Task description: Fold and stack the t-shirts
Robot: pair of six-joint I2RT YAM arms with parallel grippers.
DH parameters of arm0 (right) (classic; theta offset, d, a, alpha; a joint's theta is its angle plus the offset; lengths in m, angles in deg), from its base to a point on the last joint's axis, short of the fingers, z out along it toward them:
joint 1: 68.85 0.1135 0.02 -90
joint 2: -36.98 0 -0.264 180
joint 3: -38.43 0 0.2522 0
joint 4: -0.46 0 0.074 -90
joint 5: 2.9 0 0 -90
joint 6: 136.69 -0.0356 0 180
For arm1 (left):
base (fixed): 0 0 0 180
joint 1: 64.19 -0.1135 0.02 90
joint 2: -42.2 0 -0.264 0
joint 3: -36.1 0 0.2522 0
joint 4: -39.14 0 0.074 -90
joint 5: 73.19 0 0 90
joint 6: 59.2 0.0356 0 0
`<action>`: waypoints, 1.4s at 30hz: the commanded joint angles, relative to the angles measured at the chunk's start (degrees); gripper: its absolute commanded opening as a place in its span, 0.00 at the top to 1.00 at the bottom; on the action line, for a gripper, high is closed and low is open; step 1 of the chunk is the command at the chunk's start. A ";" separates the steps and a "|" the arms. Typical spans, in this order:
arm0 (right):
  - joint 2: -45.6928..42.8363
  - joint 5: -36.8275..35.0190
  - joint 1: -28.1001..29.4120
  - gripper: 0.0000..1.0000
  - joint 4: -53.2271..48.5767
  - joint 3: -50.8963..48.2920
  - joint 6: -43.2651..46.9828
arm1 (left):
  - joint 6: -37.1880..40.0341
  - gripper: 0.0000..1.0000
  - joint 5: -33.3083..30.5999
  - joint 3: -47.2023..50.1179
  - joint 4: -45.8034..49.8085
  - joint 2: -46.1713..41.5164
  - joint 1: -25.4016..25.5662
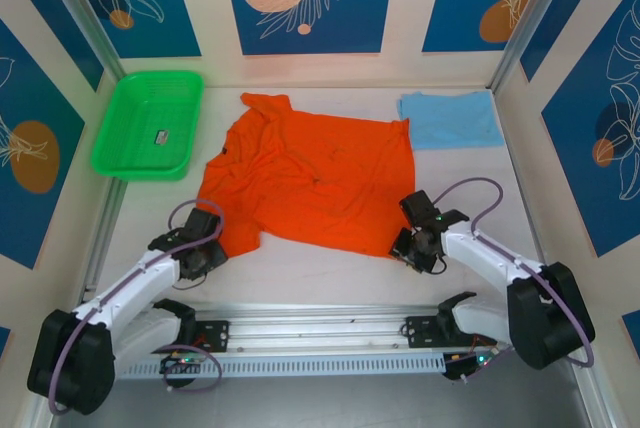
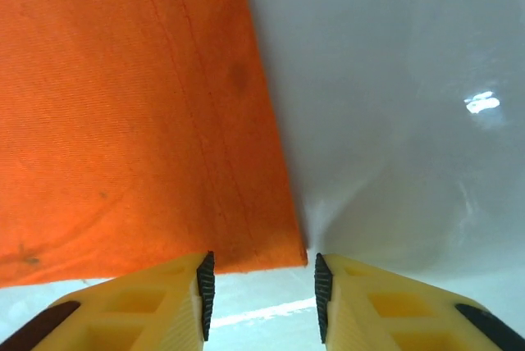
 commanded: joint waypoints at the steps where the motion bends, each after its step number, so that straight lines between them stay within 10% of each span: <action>1: 1.48 -2.01 0.51 0.69 0.07 1.36 -0.52 | 0.89 0.55 0.86 0.33 -1.76 1.03 -0.88; 8: 4.15 -3.69 0.68 0.85 -0.31 1.83 -0.33 | 0.97 0.67 0.37 0.04 -2.46 1.89 -1.01; 15: 5.53 -6.84 0.05 0.99 -2.43 3.14 0.12 | 1.54 1.00 1.21 -0.20 -3.77 3.74 -1.05; 42: -18.69 -3.53 -14.00 1.00 -8.31 -2.98 -0.38 | -6.86 1.00 6.17 -3.15 14.82 -17.35 16.16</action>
